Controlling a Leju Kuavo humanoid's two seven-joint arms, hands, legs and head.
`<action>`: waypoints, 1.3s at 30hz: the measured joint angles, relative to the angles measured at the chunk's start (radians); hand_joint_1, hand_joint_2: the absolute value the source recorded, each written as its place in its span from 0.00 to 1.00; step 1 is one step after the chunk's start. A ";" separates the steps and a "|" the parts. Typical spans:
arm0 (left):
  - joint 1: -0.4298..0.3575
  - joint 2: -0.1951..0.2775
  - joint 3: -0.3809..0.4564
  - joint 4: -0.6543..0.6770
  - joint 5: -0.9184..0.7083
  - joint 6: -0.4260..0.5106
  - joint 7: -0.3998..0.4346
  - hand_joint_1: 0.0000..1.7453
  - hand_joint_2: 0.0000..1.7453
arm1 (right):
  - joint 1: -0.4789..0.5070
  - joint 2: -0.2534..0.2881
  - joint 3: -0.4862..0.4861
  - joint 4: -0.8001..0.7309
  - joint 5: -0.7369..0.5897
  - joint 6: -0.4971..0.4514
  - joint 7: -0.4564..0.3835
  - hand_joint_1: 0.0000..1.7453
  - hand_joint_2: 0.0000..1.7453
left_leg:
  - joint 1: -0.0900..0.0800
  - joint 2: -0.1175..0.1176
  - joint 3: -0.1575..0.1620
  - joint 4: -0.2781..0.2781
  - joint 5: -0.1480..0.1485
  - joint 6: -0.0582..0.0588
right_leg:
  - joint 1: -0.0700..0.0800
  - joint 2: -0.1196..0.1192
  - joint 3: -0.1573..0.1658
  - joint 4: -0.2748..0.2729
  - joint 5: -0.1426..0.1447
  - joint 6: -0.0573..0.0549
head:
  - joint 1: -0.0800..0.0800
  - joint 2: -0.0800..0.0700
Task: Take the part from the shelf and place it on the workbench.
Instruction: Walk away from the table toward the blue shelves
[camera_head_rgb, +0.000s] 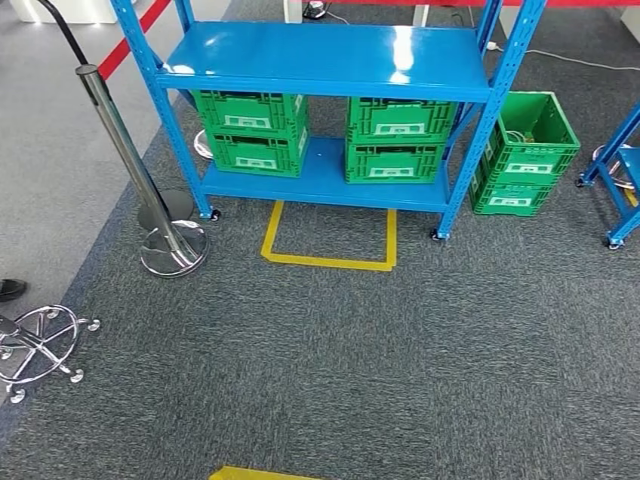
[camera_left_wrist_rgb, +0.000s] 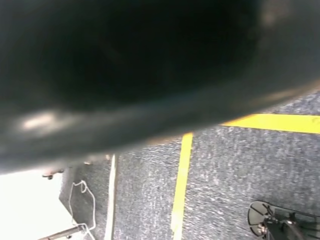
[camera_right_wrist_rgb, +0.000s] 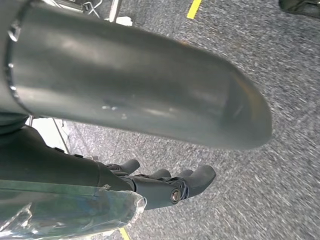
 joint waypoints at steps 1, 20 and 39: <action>-0.001 0.000 -0.001 0.000 0.000 0.000 0.000 0.00 0.00 | -0.001 0.000 -0.002 0.000 0.000 0.000 0.000 0.00 0.00 | -0.002 0.000 0.009 -0.022 0.000 0.005 | 0.001 0.000 -0.001 -0.001 -0.002 0.006 | 0.000 0.000; -0.002 -0.012 -0.018 0.006 -0.008 0.004 0.001 0.00 0.00 | -0.007 -0.020 -0.030 0.006 0.000 0.002 0.010 0.00 0.00 | -0.018 -0.001 0.048 -0.026 -0.046 0.017 | 0.005 0.000 -0.020 -0.005 0.024 -0.003 | 0.012 0.000; 0.000 0.011 -0.012 0.007 0.020 0.003 0.010 0.00 0.00 | -0.015 -0.016 -0.009 0.040 0.000 -0.006 0.003 0.00 0.00 | -0.003 0.000 0.026 -0.044 -0.010 0.046 | 0.002 -0.001 -0.092 0.196 -0.120 0.032 | 0.016 0.000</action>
